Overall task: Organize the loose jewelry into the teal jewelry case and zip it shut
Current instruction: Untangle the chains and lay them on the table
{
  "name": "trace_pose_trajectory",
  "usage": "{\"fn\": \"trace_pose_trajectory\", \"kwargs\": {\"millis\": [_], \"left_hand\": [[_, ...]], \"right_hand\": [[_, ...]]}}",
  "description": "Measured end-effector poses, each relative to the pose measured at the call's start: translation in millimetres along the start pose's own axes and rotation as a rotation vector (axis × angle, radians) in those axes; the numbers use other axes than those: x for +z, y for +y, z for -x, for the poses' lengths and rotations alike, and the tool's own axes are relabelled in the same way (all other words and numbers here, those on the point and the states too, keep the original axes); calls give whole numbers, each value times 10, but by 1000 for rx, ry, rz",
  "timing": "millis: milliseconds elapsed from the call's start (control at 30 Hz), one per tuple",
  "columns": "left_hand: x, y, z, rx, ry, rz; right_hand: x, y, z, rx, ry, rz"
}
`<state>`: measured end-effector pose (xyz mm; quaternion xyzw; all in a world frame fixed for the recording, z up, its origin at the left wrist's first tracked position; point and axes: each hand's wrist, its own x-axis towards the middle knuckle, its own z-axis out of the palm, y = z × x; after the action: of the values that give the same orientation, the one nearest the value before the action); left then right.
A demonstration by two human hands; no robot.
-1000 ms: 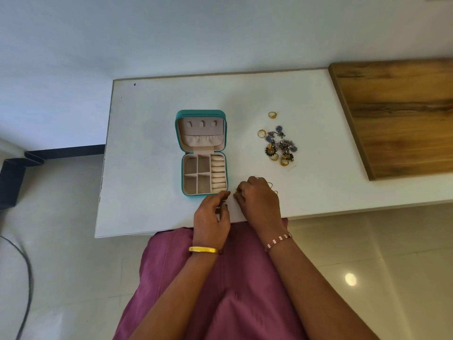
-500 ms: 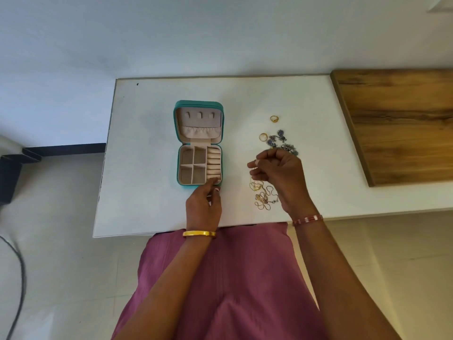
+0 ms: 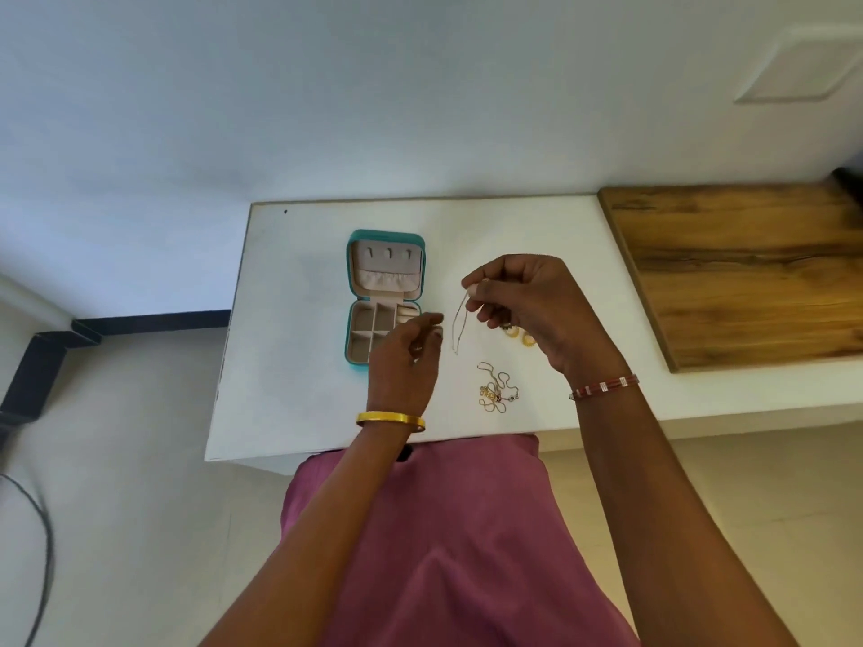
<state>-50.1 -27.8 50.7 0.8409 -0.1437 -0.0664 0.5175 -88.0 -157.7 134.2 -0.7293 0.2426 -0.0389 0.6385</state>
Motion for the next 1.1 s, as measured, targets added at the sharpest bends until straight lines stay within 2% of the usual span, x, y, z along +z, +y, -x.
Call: {"fn": "trace_pose_trajectory", "kwargs": {"millis": [200,467,633,733,833,900,1000,1033,1100], "left_hand": [[-160,523,-23,147,-26,27],[-307,437,146,-17,-171,309],[-371,267,181,-61,-188,257],[-391,211,166,-68,-145,178],[-425,132,121,-199,-172,295],[-452,45,78,-377,-168,530],[-512,-98,40,-553,-145,756],[-528,-141,37,-601,-141,809],[-539,-217,35,-670,-139,907]], "right_hand": [[17,-304,202,-126,-35,203],[-53,-274,286,-130,25,320],[-60,-102,235,-101,47,433],[-25,5,218,-81,-19,488],[-24,151,199,14,-164,276],[-56,271,163,112,-223,-76],[-130,462,83,237,-165,-676],[-151,536,54,261,-131,-797],[-165,664,12,307,-88,-877]]}}
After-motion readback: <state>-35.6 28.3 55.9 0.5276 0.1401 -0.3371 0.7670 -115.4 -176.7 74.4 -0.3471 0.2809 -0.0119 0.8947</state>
